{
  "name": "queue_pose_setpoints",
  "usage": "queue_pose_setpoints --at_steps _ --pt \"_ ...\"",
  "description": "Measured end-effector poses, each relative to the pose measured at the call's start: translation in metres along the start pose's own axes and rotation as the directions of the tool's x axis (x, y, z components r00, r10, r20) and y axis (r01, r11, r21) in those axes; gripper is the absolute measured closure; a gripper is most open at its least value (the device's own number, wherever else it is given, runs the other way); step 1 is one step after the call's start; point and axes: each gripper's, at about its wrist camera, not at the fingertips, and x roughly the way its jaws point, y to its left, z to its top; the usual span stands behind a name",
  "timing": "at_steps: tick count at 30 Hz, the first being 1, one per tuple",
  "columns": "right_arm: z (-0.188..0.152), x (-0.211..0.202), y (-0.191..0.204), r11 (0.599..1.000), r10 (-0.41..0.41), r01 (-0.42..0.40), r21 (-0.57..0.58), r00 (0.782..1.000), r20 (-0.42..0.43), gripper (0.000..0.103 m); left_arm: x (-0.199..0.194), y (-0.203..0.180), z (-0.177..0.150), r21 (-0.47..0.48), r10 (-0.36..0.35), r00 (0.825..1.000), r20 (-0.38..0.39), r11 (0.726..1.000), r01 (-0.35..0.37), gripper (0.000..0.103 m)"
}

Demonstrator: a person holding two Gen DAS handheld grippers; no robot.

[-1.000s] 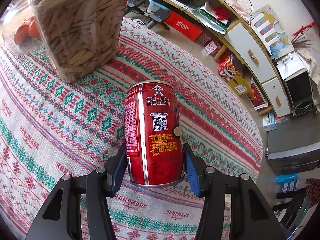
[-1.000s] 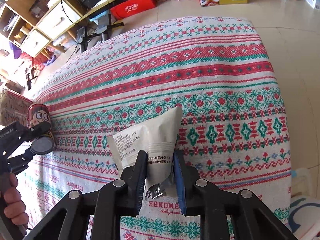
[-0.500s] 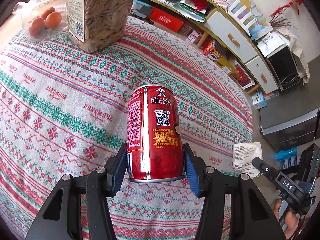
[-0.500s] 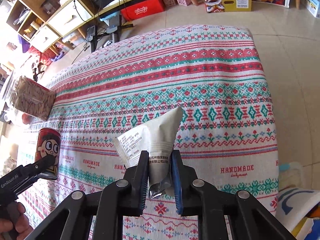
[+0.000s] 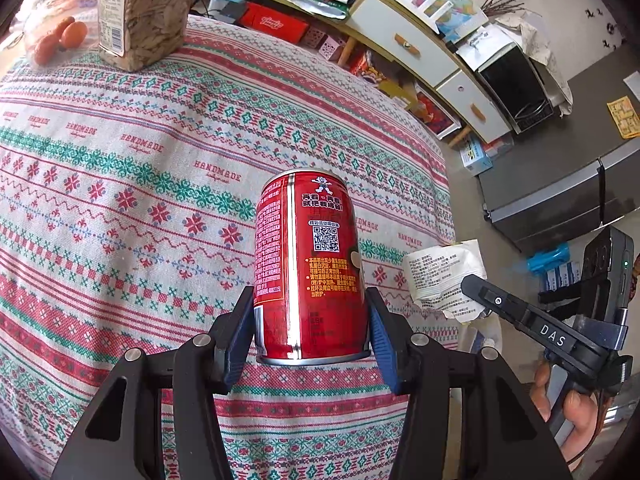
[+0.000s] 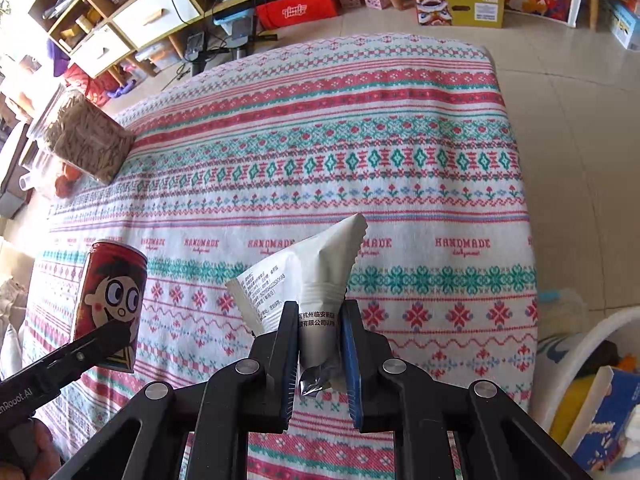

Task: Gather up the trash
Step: 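Carry the can and foil packet over the bin and release both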

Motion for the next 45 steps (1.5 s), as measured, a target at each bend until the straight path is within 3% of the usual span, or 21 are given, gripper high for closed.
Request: queue_pose_setpoints --at_steps 15,20,24,30,38,45 --pt "-0.051 -0.046 -0.039 0.994 0.028 -0.03 0.1 0.999 0.015 0.085 0.011 -0.058 -0.037 0.152 -0.001 0.998 -0.063 0.988 0.01 0.048" --pt "-0.062 -0.057 -0.067 0.988 0.024 -0.026 0.15 1.0 0.014 0.085 0.019 -0.077 -0.05 0.191 0.023 0.997 -0.079 0.982 -0.007 0.048" --pt "-0.067 -0.083 -0.101 0.977 -0.002 -0.013 0.214 0.997 0.072 0.085 0.022 -0.106 -0.062 0.258 0.022 0.997 -0.074 0.966 -0.003 0.048" --pt "-0.078 -0.115 -0.165 0.93 -0.07 0.012 0.368 0.987 0.145 0.085 0.041 -0.154 -0.075 0.308 -0.031 0.993 -0.112 0.949 0.064 0.048" --pt "-0.096 -0.123 -0.226 0.843 -0.199 0.129 0.523 0.977 0.081 0.084 0.083 -0.235 -0.104 0.406 -0.088 0.975 -0.205 0.899 0.167 0.048" --pt "-0.105 -0.117 -0.255 0.773 -0.175 0.101 0.626 0.983 0.057 0.084 0.115 -0.273 -0.121 0.451 -0.088 0.961 -0.263 0.869 0.203 0.048"
